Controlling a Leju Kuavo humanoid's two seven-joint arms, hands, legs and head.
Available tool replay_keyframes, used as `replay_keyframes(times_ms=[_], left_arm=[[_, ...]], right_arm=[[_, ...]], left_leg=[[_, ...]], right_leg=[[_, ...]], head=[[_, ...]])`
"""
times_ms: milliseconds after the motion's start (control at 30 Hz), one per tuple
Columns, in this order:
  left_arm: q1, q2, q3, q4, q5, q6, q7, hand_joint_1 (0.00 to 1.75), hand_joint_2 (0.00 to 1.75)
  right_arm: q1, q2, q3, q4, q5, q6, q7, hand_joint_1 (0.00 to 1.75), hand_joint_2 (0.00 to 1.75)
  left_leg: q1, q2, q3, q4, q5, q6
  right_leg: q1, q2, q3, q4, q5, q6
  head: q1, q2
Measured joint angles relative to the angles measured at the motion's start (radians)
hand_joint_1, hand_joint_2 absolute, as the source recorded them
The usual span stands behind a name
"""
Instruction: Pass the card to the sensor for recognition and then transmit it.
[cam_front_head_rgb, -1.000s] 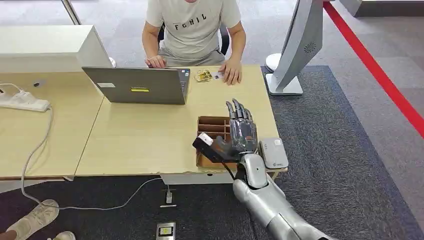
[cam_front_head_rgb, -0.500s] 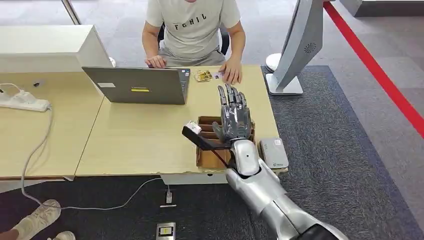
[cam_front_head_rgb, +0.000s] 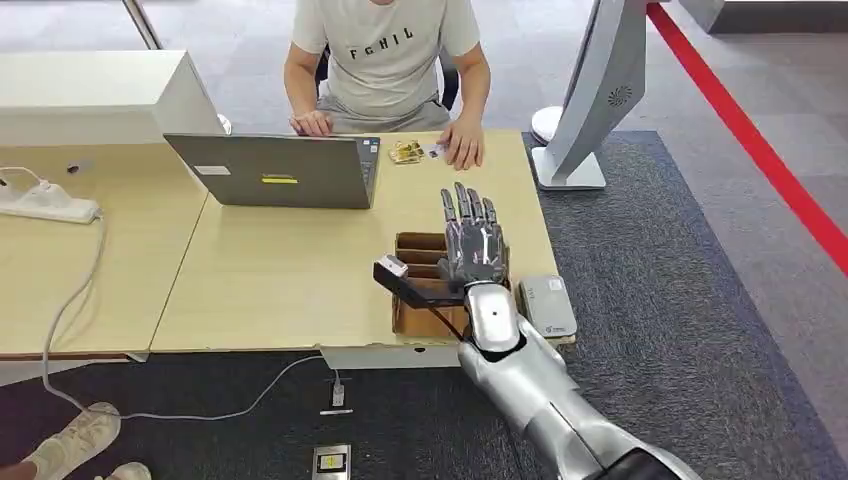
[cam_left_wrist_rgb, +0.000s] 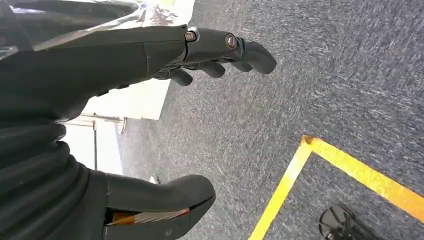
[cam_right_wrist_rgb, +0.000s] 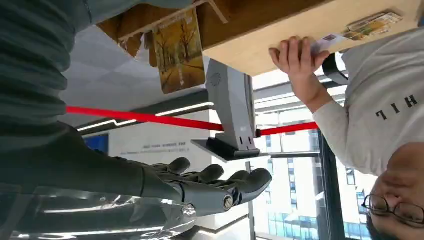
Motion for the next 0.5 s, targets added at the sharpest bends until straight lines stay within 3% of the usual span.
replay_keyframes(times_ms=[500], left_arm=[[0.0, 0.019, 0.0, 0.0, -0.018, -0.01, 0.032, 0.0, 1.75]], right_arm=[[-0.019, -0.042, -0.013, 0.022, 0.008, -0.002, 0.037, 0.0, 1.75]], left_leg=[[0.0, 0.0, 0.0, 0.0, 0.0, 0.0]], right_leg=[[0.0, 0.0, 0.0, 0.0, 0.0, 0.0]], head=[[0.0, 0.0]])
